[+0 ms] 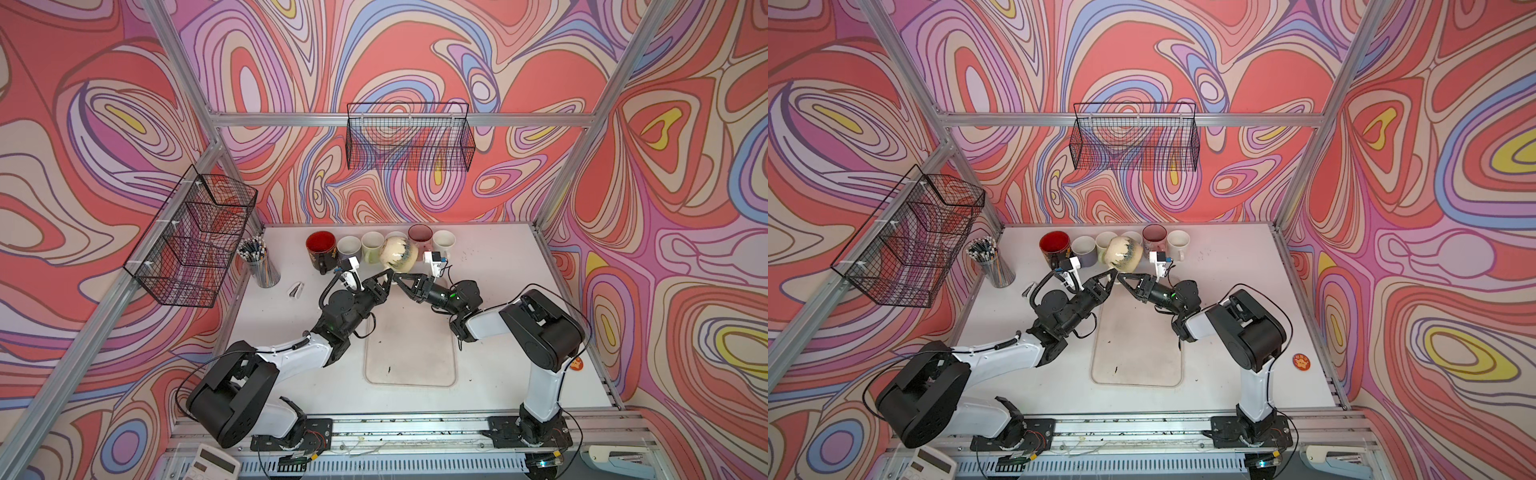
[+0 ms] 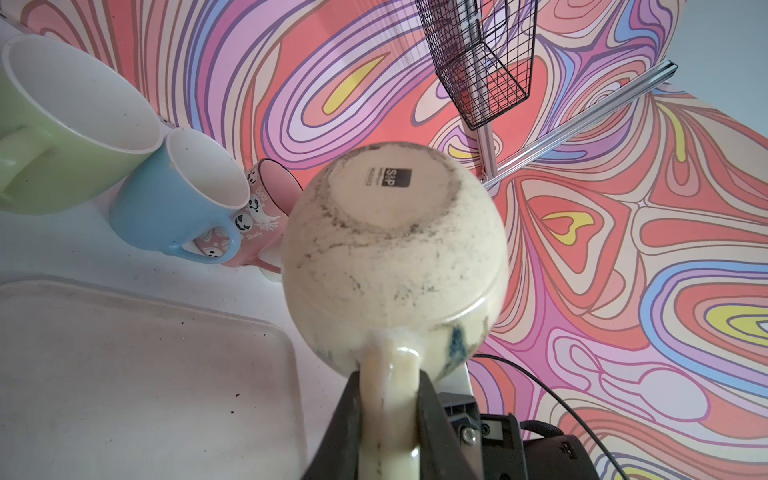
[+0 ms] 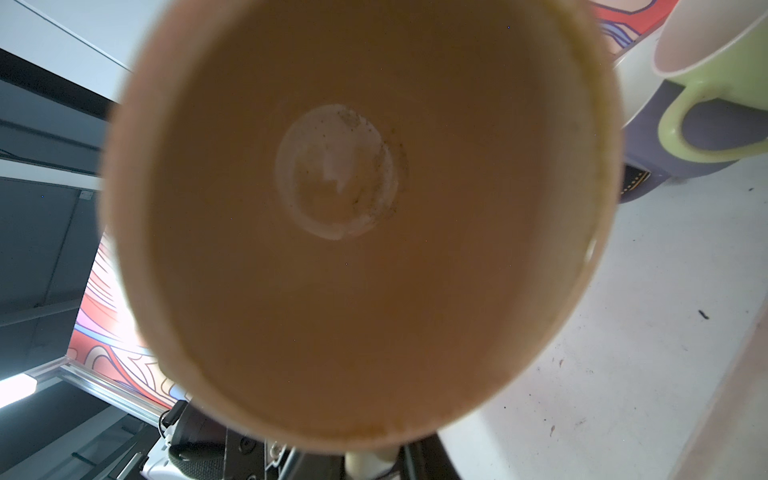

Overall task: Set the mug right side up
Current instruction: 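Close the right gripper on the cream mug's handle beside the left gripper, then carry the cream mug upright toward the mug row while the left withdraws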

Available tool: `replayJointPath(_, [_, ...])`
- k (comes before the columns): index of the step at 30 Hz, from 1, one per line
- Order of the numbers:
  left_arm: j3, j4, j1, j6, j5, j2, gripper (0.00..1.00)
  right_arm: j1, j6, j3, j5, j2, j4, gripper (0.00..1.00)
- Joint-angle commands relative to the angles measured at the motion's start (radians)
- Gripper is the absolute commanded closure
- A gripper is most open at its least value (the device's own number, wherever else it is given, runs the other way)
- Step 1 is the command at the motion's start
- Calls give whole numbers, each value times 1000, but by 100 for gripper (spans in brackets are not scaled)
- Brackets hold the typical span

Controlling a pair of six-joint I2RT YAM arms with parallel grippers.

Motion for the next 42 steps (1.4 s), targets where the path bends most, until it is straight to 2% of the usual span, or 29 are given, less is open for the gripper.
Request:
replayJointPath(1, [-2,129,-3,-33,18,-15,95,9,-76,8,0,8,42,100])
replayJointPath(7, [-6,89,-3,-15,22,-28,66,9,-82,-19,5,3,43,100])
replayJointPath(10, [-53,77,-3,-6,20,-31,57,9,-86,-39,8,-1,42,100])
replayJointPath(18, [-76,62,-3,9,25,-36,46,-2,-112,-103,33,-30,39,100])
replayJointPath(24, [-89,-59,-3,58,-9,-112,33,-32,-129,-186,46,-70,36,100])
replayJointPath(32, [-91,-274,-3,158,-41,-266,30,-113,-139,-287,44,-132,-22,100])
replayJointPath(42, [-134,-399,-3,203,-64,-395,29,-160,-313,-295,84,-377,-454,100])
